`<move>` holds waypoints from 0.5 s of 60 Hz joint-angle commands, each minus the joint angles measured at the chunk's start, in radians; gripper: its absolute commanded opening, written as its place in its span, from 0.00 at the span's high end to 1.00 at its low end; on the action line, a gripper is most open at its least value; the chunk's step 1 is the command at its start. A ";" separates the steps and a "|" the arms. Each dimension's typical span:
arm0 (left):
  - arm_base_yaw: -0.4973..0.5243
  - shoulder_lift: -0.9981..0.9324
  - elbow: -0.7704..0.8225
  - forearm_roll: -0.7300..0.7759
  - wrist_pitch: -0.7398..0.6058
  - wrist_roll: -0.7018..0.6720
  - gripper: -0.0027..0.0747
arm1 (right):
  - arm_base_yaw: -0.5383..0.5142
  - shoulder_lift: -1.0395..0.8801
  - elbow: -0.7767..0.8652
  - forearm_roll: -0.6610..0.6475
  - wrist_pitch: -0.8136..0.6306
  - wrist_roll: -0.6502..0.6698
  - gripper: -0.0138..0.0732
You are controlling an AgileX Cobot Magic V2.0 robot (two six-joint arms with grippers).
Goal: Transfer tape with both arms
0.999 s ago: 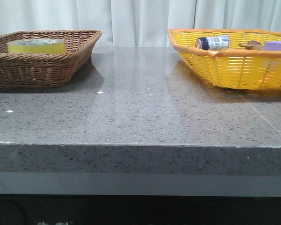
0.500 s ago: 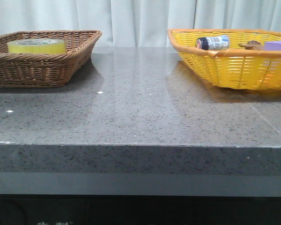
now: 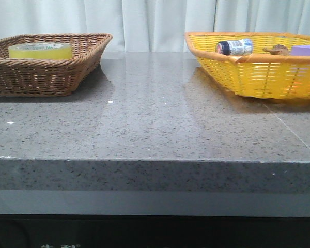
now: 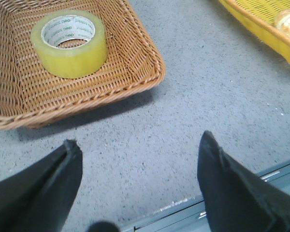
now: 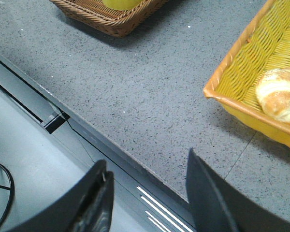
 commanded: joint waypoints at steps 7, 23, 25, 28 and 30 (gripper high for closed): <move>-0.008 -0.137 0.068 -0.020 -0.118 -0.015 0.33 | -0.001 0.000 -0.026 -0.005 -0.070 -0.006 0.40; -0.006 -0.161 0.088 -0.020 -0.160 -0.015 0.33 | -0.002 0.000 -0.026 -0.086 -0.116 -0.006 0.40; -0.006 -0.159 0.090 -0.020 -0.160 -0.015 0.33 | -0.002 0.000 -0.026 -0.086 -0.116 -0.006 0.40; -0.006 -0.159 0.090 -0.020 -0.160 -0.015 0.33 | -0.002 0.000 -0.026 -0.086 -0.116 -0.006 0.40; -0.006 -0.159 0.090 -0.020 -0.160 -0.015 0.33 | -0.002 0.000 -0.026 -0.086 -0.116 -0.006 0.41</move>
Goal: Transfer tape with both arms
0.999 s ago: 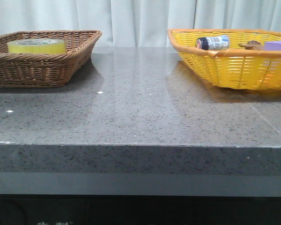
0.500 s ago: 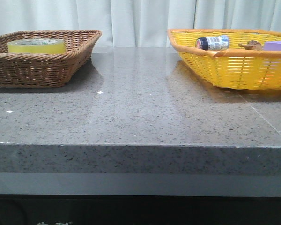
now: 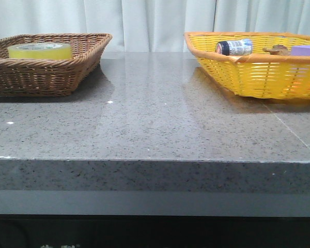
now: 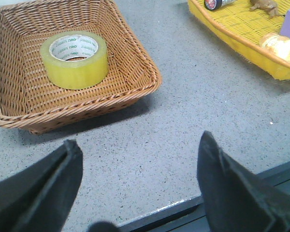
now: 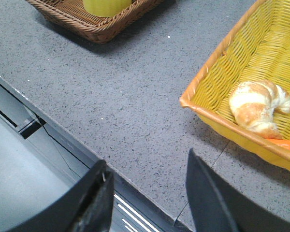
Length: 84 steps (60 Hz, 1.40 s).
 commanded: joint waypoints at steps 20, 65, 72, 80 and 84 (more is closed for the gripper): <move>-0.006 0.008 -0.026 -0.013 -0.088 -0.012 0.78 | -0.002 0.000 -0.026 -0.005 -0.071 -0.006 0.89; -0.008 -0.018 0.002 -0.039 -0.092 -0.012 0.99 | -0.002 0.000 -0.026 -0.005 -0.070 -0.006 0.92; 0.046 -0.102 0.090 0.025 -0.165 -0.012 0.99 | -0.002 0.000 -0.026 -0.004 -0.070 -0.006 0.92; 0.140 -0.251 0.249 0.025 -0.286 -0.012 0.99 | -0.002 0.000 -0.026 -0.003 -0.070 -0.006 0.92; 0.176 -0.315 0.322 0.025 -0.322 -0.012 0.99 | -0.002 0.000 -0.026 -0.002 -0.070 -0.006 0.92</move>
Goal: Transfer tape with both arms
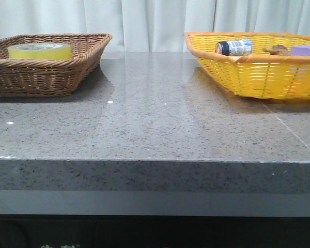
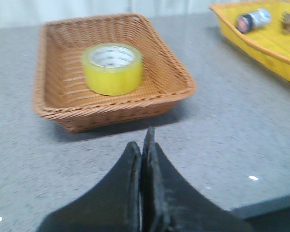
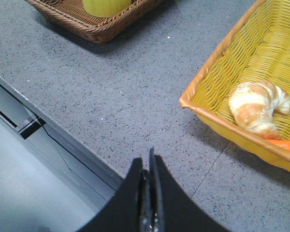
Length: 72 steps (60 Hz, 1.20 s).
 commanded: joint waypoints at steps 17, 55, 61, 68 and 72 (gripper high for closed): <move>0.105 -0.216 0.271 -0.022 -0.245 -0.012 0.99 | -0.002 0.000 -0.026 -0.001 -0.070 -0.006 0.92; 0.111 -0.316 0.581 0.007 -0.638 -0.112 0.99 | -0.002 0.001 -0.026 -0.001 -0.072 -0.006 0.92; 0.111 -0.316 0.581 0.007 -0.647 -0.112 0.99 | -0.002 0.001 -0.026 -0.001 -0.072 -0.006 0.92; 0.111 -0.316 0.581 0.007 -0.647 -0.112 0.99 | -0.002 0.001 -0.026 -0.001 -0.072 -0.006 0.92; 0.112 -0.316 0.581 0.007 -0.645 -0.112 0.99 | -0.002 0.001 -0.026 -0.001 -0.072 -0.006 0.92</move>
